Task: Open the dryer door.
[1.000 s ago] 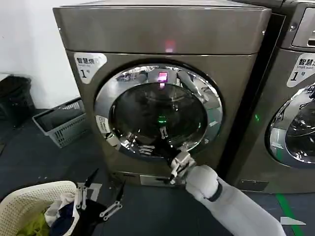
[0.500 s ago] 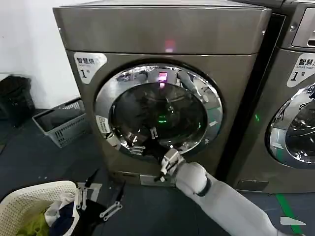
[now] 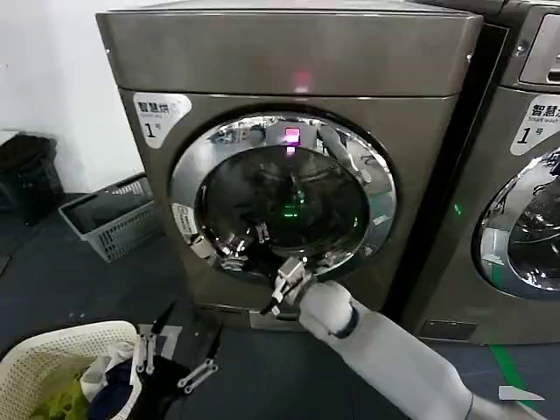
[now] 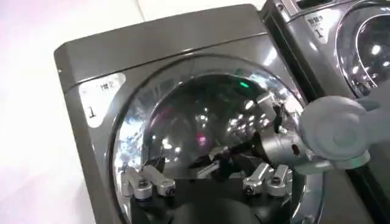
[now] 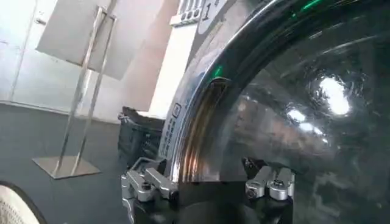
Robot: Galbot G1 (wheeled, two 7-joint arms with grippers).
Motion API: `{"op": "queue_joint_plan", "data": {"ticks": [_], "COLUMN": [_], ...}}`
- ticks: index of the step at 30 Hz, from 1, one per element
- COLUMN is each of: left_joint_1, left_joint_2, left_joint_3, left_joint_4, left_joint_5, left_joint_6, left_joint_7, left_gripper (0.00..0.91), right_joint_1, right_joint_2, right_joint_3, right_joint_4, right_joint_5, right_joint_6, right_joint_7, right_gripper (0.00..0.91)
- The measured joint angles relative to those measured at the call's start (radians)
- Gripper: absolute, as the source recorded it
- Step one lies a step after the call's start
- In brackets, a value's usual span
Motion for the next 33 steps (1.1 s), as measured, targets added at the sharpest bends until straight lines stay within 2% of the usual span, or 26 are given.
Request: {"op": "queue_joint_plan", "data": {"ticks": [10, 33], "left_joint_1": [-0.004, -0.007], "left_joint_2": [0.0, 0.002], "left_joint_3": [0.0, -0.001], "left_joint_4": [0.009, 0.011], "left_joint_5": [-0.002, -0.005], "left_joint_6": [-0.001, -0.002], "left_joint_7": [0.0, 0.0], "left_gripper": [0.907, 0.907], "right_joint_1": [0.02, 0.058], "right_joint_2": [0.043, 0.11], "right_joint_3": [-0.011, -0.028], "right_joint_4": [-0.03, -0.126], "right_joint_5": [-0.001, -0.006], "right_joint_6": [-0.012, 0.001], "right_joint_7": [0.01, -0.014], "right_gripper": [0.907, 0.907]}}
